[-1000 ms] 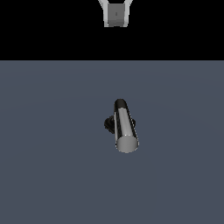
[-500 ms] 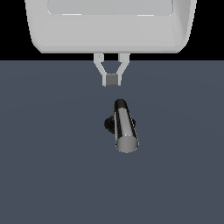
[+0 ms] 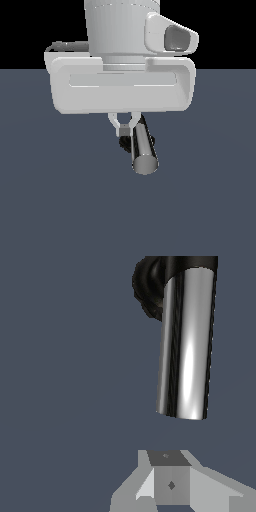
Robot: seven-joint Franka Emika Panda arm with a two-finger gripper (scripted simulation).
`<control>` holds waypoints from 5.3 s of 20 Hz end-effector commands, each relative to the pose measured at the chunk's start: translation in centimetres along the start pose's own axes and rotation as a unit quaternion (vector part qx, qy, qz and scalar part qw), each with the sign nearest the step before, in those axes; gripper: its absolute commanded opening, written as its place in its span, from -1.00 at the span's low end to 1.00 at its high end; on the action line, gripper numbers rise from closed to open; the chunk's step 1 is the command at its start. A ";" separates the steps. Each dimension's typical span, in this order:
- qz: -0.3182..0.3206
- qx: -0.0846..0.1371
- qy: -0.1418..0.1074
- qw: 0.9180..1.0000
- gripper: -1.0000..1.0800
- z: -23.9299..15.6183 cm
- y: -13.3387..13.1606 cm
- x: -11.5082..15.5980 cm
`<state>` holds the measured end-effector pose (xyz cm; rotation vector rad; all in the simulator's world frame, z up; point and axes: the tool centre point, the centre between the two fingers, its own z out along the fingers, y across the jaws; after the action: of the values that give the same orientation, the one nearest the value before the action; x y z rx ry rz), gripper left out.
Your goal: Turn on the faucet by rotating a designated handle.
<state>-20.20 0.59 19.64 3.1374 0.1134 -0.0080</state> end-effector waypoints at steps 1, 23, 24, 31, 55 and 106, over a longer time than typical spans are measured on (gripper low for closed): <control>-0.003 0.000 0.001 1.000 -1.00 1.7 -0.1 0.4; -0.015 0.001 0.003 1.000 -1.00 9.2 -0.6 2.5; -0.015 0.001 0.003 1.000 -1.00 9.2 -0.6 2.5; -0.015 0.001 0.003 1.000 -1.00 9.2 0.7 2.6; -0.015 0.001 0.003 1.000 -1.00 9.2 11.5 3.7; -0.018 0.001 0.003 1.000 -1.00 9.1 24.0 14.3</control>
<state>-4.99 -22.11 10.55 3.1404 0.1629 -0.0049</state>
